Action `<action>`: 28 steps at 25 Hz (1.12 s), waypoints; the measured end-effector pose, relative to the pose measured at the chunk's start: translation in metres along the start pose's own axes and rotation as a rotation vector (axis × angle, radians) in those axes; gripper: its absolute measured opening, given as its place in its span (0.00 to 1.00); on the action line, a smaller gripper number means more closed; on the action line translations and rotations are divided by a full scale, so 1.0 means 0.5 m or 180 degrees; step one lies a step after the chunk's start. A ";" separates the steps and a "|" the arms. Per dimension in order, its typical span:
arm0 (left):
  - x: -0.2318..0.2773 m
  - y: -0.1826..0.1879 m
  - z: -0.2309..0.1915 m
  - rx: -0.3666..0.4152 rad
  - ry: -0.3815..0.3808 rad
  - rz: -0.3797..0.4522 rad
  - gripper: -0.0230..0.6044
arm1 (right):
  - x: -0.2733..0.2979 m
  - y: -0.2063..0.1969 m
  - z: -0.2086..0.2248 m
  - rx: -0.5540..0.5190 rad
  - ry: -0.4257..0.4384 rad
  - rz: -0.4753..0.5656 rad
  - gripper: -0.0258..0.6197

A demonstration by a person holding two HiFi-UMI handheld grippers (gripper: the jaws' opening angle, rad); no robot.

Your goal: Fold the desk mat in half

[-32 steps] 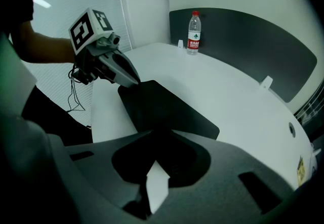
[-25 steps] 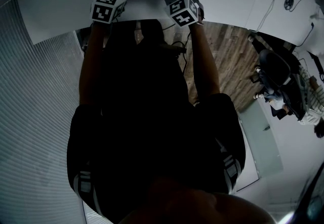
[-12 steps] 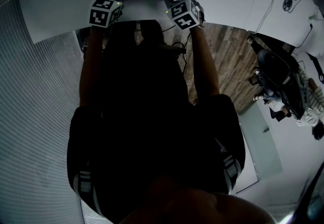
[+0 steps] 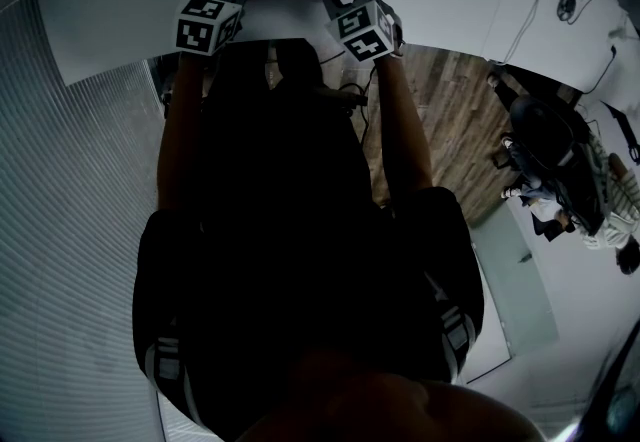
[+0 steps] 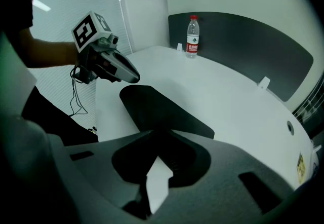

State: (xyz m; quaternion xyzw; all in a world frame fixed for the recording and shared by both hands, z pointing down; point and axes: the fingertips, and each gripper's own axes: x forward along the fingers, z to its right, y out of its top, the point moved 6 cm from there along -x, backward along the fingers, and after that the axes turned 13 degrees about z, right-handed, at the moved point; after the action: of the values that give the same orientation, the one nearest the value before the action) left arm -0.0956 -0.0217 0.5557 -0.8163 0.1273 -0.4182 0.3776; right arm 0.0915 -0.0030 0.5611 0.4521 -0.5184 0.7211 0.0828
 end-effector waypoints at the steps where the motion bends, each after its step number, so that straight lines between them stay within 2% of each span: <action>1: 0.000 0.001 0.001 -0.0001 0.0000 0.0004 0.06 | -0.002 0.000 0.000 0.0002 0.0000 0.0004 0.09; 21: -0.052 0.033 0.011 -0.0037 0.0033 0.0228 0.06 | -0.029 0.051 -0.006 0.0032 -0.0127 0.0210 0.09; 28: -0.115 0.059 0.019 -0.0061 0.0199 0.0420 0.05 | -0.059 0.105 -0.028 0.0218 -0.0276 0.0462 0.07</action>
State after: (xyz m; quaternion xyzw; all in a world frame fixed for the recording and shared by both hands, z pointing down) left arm -0.1207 -0.0069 0.4972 -0.7962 0.1966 -0.4165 0.3923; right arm 0.0696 -0.0046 0.5030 0.4467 -0.5280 0.7222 -0.0076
